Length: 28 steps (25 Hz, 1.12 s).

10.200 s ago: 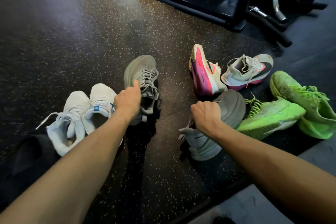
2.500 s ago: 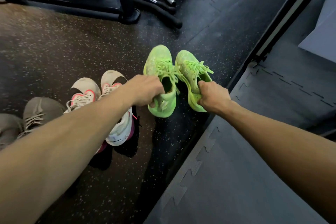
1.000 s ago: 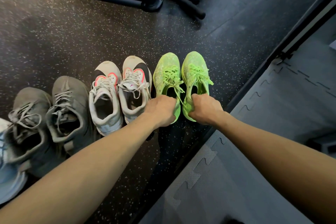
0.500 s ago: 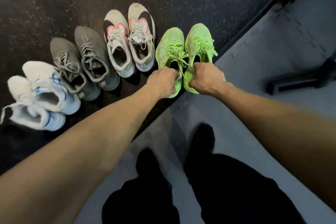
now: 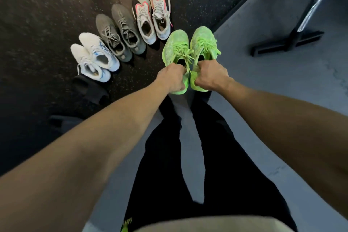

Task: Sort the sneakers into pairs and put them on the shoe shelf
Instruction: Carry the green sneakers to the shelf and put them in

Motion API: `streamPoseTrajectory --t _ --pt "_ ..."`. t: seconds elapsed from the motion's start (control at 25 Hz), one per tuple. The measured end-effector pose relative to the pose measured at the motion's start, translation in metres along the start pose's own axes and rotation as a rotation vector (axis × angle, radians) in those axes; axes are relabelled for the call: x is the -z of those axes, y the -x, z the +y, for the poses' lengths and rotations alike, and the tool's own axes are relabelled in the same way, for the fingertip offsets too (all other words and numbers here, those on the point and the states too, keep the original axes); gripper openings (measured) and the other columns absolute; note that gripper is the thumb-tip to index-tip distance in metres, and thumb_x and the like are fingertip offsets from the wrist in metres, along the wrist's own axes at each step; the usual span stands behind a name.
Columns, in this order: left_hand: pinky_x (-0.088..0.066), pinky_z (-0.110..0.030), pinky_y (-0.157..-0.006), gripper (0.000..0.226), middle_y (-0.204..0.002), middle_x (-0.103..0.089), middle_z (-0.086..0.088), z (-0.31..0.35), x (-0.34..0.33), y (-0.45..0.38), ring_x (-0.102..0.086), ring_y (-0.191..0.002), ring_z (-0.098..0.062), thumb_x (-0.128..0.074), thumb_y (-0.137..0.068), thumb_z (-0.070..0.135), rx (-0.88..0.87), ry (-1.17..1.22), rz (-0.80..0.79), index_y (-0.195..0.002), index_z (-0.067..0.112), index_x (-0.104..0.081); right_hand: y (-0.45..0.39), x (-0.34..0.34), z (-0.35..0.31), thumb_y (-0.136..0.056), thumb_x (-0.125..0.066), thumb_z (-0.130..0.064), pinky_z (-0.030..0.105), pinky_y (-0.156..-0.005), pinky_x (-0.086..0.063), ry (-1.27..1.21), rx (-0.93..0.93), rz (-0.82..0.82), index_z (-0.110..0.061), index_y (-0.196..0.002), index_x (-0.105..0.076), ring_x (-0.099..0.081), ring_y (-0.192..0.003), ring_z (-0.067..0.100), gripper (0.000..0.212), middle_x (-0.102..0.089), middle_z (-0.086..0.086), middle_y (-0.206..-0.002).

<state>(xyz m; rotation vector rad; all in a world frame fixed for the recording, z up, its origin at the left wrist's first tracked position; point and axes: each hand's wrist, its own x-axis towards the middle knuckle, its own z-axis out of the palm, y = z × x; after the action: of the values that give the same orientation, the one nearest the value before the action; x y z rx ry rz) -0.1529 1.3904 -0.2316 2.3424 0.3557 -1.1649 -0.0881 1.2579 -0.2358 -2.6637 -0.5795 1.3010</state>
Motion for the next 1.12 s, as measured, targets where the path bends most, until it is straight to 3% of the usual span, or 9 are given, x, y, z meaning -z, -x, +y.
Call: streamPoseTrajectory --t 0.2,0.44,0.6,0.84,1.12 --pt "-0.045 -0.036 -0.067 0.019 -0.094 -0.059 -0.011 0.032 0.051 0.119 -0.062 -0.093 -0.037 -0.071 -0.078 0.016 -0.016 -0.01 0.031 -0.09 0.011 -0.058 0.106 0.059 -0.039 -0.077 -0.054 -0.027 0.035 -0.067 -0.043 0.025 0.034 0.029 -0.018 -0.088 -0.049 -0.059 -0.087 0.034 0.015 -0.058 0.008 -0.092" --pt "-0.041 -0.035 -0.063 0.017 -0.084 -0.052 -0.008 0.056 0.1 0.232 -0.062 -0.089 -0.037 -0.066 -0.076 0.014 -0.027 -0.056 0.186 -0.079 0.016 -0.05 0.202 0.113 -0.084 -0.075 -0.057 -0.026 0.037 -0.073 -0.046 0.048 0.092 0.146 -0.016 -0.093 -0.053 -0.062 -0.094 0.036 0.021 -0.063 0.012 -0.1" --pt "-0.048 -0.035 -0.073 0.015 -0.099 -0.064 -0.013 0.061 0.093 0.255 -0.063 -0.097 -0.035 -0.064 -0.08 0.016 -0.036 -0.063 0.26 -0.095 0.013 -0.063 0.225 0.113 -0.087 -0.074 -0.058 -0.027 0.035 -0.068 -0.042 0.055 0.101 0.19 -0.018 -0.087 -0.048 -0.061 -0.091 0.035 0.018 -0.062 0.01 -0.098" --pt "-0.049 -0.039 -0.083 0.022 -0.111 -0.064 -0.013 0.086 0.088 0.266 -0.061 -0.106 -0.036 -0.065 -0.082 0.018 -0.133 -0.169 0.263 -0.103 0.014 -0.061 0.252 0.116 -0.059 -0.074 -0.055 -0.029 0.033 -0.064 -0.043 0.011 0.038 0.296 -0.02 -0.082 -0.044 -0.062 -0.086 0.034 0.016 -0.061 0.006 -0.09" --pt "-0.047 -0.036 -0.08 0.023 -0.113 -0.063 -0.011 0.184 0.068 0.26 -0.061 -0.107 -0.035 -0.061 -0.085 0.023 -0.31 -0.357 0.218 -0.108 0.021 -0.062 0.309 0.107 0.026 -0.077 -0.055 -0.025 0.032 -0.063 -0.041 -0.174 -0.204 0.398 -0.019 -0.079 -0.042 -0.057 -0.077 0.028 0.014 -0.05 0.0 -0.081"
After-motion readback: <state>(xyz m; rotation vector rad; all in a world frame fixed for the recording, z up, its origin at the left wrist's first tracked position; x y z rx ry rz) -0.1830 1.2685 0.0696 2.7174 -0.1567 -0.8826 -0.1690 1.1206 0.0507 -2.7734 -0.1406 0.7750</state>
